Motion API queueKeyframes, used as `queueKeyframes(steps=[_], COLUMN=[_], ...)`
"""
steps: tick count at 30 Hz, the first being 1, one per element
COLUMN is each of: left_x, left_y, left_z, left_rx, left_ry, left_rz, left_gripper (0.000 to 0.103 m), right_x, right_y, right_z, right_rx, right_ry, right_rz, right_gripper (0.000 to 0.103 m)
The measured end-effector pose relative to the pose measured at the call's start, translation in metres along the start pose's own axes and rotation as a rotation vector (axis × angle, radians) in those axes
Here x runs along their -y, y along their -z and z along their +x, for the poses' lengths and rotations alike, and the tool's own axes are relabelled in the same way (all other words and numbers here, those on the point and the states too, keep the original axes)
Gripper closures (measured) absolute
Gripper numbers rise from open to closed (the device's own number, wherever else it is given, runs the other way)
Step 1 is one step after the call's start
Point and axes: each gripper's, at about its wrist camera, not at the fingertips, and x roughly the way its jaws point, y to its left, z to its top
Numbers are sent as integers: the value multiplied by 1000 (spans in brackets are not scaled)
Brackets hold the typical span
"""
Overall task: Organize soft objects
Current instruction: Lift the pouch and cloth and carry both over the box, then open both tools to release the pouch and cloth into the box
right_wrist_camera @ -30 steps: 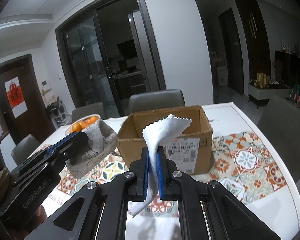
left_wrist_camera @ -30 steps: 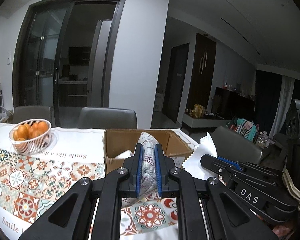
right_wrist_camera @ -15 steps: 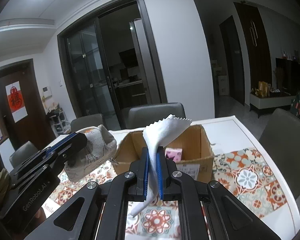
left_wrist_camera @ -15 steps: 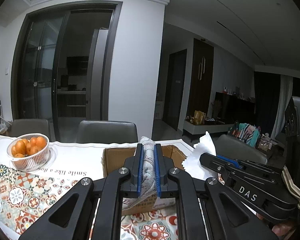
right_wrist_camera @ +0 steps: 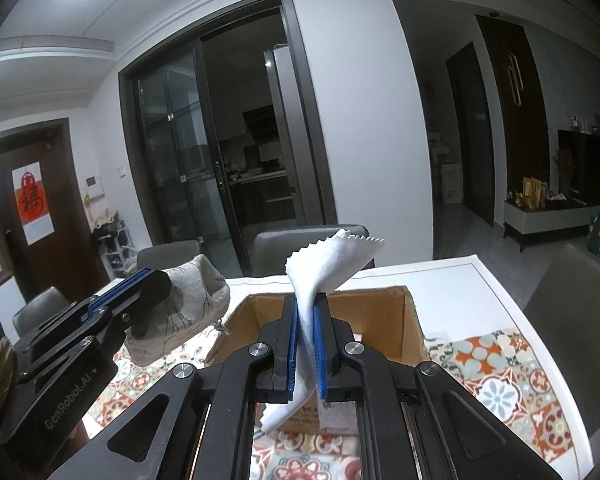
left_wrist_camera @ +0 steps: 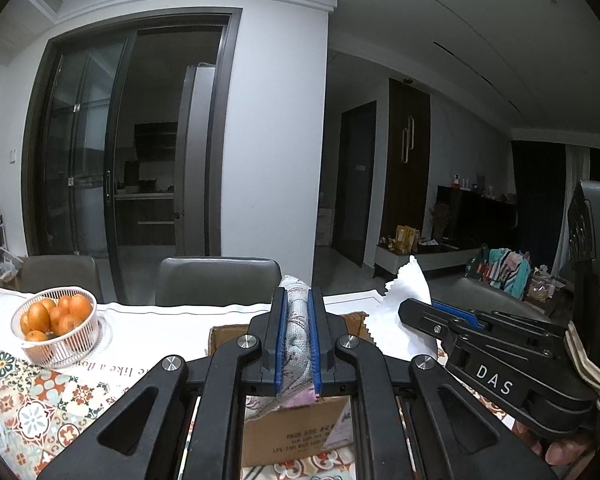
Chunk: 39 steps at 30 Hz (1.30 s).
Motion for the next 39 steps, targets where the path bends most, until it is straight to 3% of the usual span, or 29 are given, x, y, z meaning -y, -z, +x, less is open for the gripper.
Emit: queueKeyframes(steps=[12,24,31,33,34,35,36,39], left_x=[-5,-2,2,4,5,6,6,6], left_y=[10,39,51,53,54,53,52,50], left_z=[49,104,116,118,117,116,115,109], left_rx=[-44,-169,-224,-230,-233,-233,-232,-224], left_ry=[-29,-43,-51,-50,-47,-51,-55,-73], left_rz=[20,34,42,47,50,52,53,48], left_gripper=[92,92,90,87,84,81,75,71], right_x=[15,41,55,57,59,60,61,59], right_y=[-4,17,31,32,33,33,32,32], right_z=[50,104,123,124,124,124,123,117], right_rx=[-33,-152,-230,-246,-253,-254,-248,-230], right_ry=[3,41,57,58,60,63,71,101], right_rz=[-18,-19,-3,4,8,9,10,-8], right_gripper=[94,94,93,91,85,69,63,61])
